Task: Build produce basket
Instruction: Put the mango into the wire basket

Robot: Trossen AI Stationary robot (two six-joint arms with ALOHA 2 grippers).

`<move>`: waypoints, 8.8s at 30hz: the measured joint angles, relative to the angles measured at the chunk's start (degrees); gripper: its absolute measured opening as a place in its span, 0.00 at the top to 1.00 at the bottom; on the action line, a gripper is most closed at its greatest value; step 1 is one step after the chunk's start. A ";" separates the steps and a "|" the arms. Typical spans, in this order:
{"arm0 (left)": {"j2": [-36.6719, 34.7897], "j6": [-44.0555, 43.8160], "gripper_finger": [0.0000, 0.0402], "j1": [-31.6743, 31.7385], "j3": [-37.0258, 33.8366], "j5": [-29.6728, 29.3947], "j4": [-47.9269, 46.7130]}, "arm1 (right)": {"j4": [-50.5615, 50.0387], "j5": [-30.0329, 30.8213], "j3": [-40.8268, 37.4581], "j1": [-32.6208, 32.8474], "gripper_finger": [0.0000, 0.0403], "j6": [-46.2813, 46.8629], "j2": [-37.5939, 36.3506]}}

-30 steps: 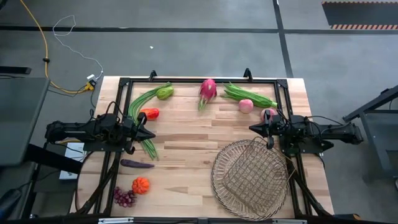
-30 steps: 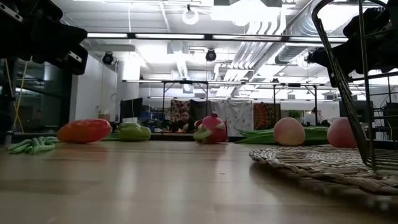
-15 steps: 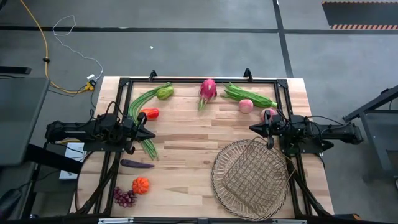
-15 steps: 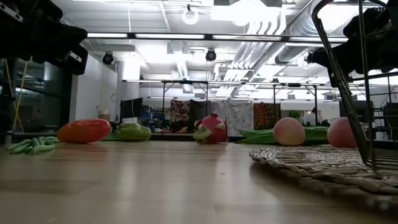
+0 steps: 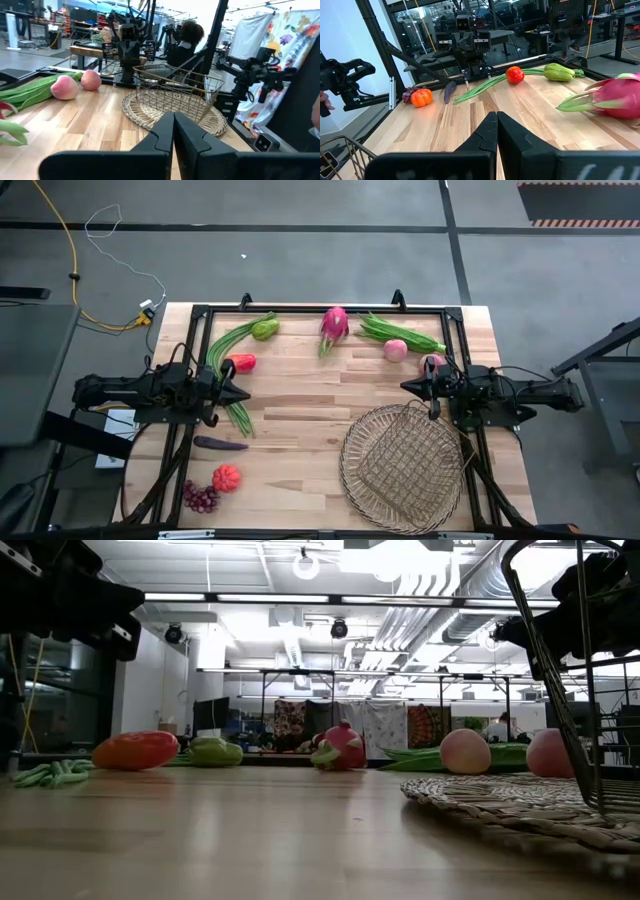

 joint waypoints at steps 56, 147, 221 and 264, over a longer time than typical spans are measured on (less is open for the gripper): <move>65.17 15.29 0.18 21.92 51.26 -15.52 -66.55 | 0.02 -0.02 0.00 0.00 1.00 -0.01 -0.02; 60.99 -15.44 0.41 3.88 39.59 -12.89 19.69 | 0.11 -0.01 0.00 0.01 1.00 0.00 -0.01; 61.40 -7.34 0.39 3.41 45.14 -8.00 12.10 | -18.80 1.88 83.49 1.03 0.11 3.38 88.23; 65.82 -9.04 0.21 3.95 46.60 -3.03 15.64 | -18.43 -1.57 83.45 1.46 0.44 4.04 89.11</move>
